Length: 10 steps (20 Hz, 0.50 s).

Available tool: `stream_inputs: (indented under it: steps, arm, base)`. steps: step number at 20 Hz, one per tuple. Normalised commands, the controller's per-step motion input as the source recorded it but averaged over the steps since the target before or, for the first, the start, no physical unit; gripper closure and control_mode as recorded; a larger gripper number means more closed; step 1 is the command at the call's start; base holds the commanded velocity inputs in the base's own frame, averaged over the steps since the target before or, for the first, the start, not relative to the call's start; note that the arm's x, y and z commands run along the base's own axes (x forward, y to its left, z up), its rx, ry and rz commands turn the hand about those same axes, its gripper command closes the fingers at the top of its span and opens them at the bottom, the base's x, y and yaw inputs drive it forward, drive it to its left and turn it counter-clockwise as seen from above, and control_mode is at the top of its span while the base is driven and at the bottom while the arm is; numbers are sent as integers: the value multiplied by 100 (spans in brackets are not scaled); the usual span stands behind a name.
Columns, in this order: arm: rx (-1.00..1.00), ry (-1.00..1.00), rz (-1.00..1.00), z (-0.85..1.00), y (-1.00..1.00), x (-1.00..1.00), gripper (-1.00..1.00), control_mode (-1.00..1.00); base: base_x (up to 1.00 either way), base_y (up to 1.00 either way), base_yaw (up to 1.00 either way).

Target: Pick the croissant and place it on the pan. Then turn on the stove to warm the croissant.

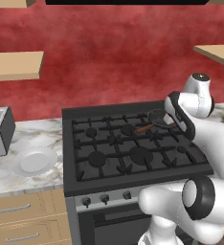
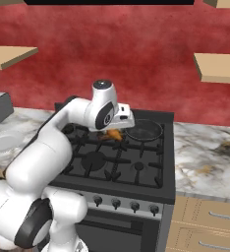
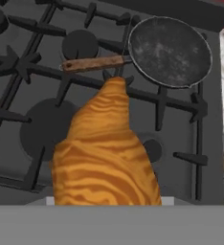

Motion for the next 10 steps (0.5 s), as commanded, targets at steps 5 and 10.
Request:
stream_inputs:
  steps: [5, 10]
  arm:
    - [1, 0, -20, 0, -13, 22, 100, -100]
    - [5, 0, -11, 0, -24, 24, 100, -100]
  base:
    - [0, 0, 0]
    - [0, 0, 0]
